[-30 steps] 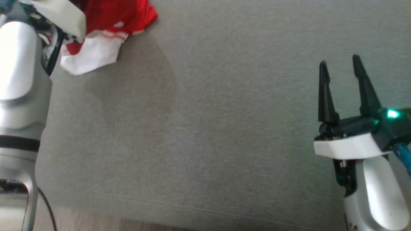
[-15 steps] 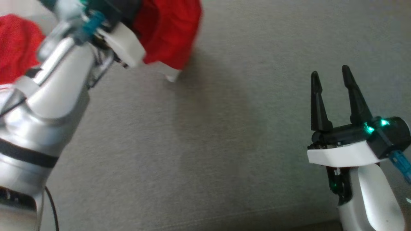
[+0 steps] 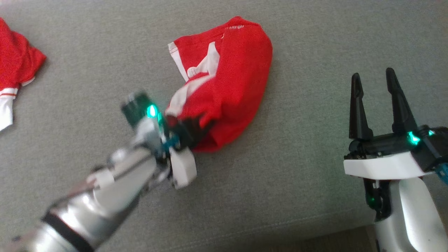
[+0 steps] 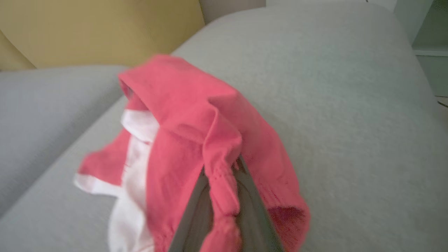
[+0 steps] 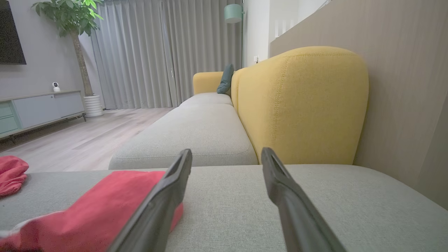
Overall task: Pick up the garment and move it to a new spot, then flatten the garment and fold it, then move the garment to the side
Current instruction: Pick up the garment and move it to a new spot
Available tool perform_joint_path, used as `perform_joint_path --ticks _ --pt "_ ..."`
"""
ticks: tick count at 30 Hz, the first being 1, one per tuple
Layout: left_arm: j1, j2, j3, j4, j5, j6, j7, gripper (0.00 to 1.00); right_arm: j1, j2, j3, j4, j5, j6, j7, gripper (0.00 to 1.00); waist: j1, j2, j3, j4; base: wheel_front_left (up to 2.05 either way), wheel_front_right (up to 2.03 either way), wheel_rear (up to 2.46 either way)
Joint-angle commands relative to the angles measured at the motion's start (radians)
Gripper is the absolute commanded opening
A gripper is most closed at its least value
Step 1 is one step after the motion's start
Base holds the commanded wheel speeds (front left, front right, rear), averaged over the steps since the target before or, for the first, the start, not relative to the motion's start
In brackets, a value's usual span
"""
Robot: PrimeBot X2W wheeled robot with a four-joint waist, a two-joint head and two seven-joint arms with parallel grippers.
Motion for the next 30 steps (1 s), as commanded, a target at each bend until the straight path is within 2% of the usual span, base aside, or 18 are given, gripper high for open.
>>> perform_joint_path --ticks 1,8,9,10,11,13,18,24,30 --pt "-0.022 0.007 0.038 -0.019 -0.013 0.013 -0.010 0.00 -0.007 -0.002 0.015 -0.036 0.002 0.007 -0.001 1.00 0.0000 0.0000 -0.002 0.009 0.00 0.00 0.00" --pt "0.115 -0.054 0.063 -0.024 -0.057 0.073 -0.012 0.00 -0.002 -0.002 0.011 -0.029 -0.008 0.007 -0.001 1.00 0.0000 0.0000 -0.014 0.040 0.00 0.00 0.00" --pt "0.130 -0.064 0.072 -0.030 -0.062 0.081 -0.012 0.05 -0.001 -0.002 0.009 -0.027 -0.009 0.007 -0.001 1.00 0.0000 0.0000 -0.017 0.045 0.00 0.00 0.00" --pt "0.144 -0.073 0.083 -0.036 -0.067 0.089 -0.012 0.47 -0.001 -0.002 0.008 -0.025 -0.010 0.007 -0.001 1.00 0.0000 0.0000 -0.020 0.049 0.00 0.00 0.00" --pt "0.157 -0.081 0.096 -0.043 -0.071 0.096 -0.012 0.97 0.000 -0.002 0.007 -0.022 -0.010 0.007 -0.001 1.00 0.0000 0.0000 -0.024 0.054 0.00 0.00 0.00" --pt "0.169 -0.088 0.112 -0.052 -0.075 0.105 -0.013 1.00 0.000 -0.002 0.007 -0.020 -0.009 0.007 -0.001 1.00 0.0000 0.0000 -0.029 0.058 0.00 0.00 0.00" --pt "0.224 -0.101 0.209 -0.110 -0.079 0.139 -0.013 1.00 0.005 -0.002 -0.002 -0.009 -0.012 0.007 -0.001 1.00 0.0000 0.0000 -0.069 0.082 0.00 0.00 0.00" --pt "0.323 -0.108 0.351 -0.182 -0.091 0.186 -0.013 1.00 0.023 -0.002 -0.017 0.013 -0.015 0.007 -0.001 1.00 0.0000 0.0000 -0.150 0.113 0.00 0.00 0.00" --pt "0.460 -0.137 0.498 -0.248 -0.100 0.238 -0.013 1.00 0.062 -0.002 -0.034 0.037 -0.020 0.007 -0.001 1.00 0.0000 0.0000 -0.232 0.145 0.00 0.00 0.00"
